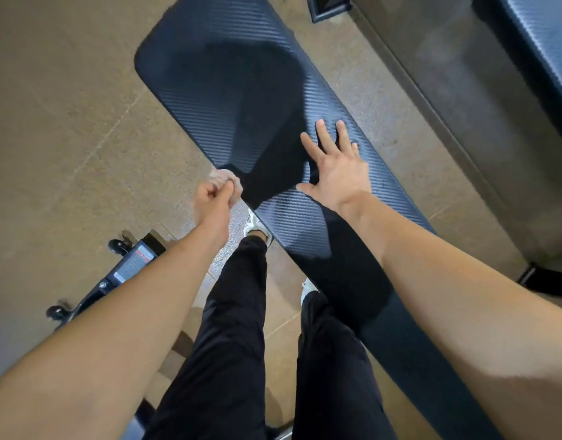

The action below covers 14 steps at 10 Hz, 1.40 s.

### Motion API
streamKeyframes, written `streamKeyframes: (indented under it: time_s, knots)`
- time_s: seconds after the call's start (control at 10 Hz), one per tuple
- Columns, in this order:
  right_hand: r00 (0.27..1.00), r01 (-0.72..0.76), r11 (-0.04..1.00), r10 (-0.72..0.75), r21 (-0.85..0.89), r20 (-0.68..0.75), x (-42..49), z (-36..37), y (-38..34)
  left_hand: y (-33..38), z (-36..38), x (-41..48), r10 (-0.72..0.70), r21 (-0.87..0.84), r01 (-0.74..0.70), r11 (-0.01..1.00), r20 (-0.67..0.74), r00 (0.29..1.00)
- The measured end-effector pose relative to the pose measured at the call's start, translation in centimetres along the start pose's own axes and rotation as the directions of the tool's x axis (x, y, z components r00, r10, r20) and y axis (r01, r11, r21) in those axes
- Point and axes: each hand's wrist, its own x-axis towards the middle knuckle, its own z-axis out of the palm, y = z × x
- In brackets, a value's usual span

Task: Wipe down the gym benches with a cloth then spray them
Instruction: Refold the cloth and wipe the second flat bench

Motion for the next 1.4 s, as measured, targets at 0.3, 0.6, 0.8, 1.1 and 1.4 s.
streamKeyframes:
  time_s: [0.3,0.6,0.8,1.1,1.4]
  knots:
    - [0.993,0.082,0.965,-0.059,0.250,-0.099,-5.1,1.8,3.4,-2.8,0.3,-4.1,-0.006,0.131,0.007,0.991,-0.004,1.000]
    - [0.915,-0.387,0.883,0.403,0.265,-0.006,-20.3,9.7,4.1,-4.3,0.8,-7.0,-0.268,0.220,0.256,0.941,0.024,0.963]
    - [0.857,-0.515,0.816,0.495,0.262,0.144,-22.3,13.3,3.0,-5.2,2.1,-11.0,-0.298,0.222,0.259,0.940,0.164,0.940]
    - [0.867,-0.498,0.809,0.468,0.313,0.172,-22.4,13.1,4.0,-9.7,3.5,-14.2,-0.418,0.155,0.389,0.908,0.323,0.849]
    - [0.940,-0.282,0.815,0.340,0.506,-0.025,-26.6,15.1,7.0,-13.6,4.7,-19.6,-0.448,0.123,0.433,0.893,0.325,0.833]
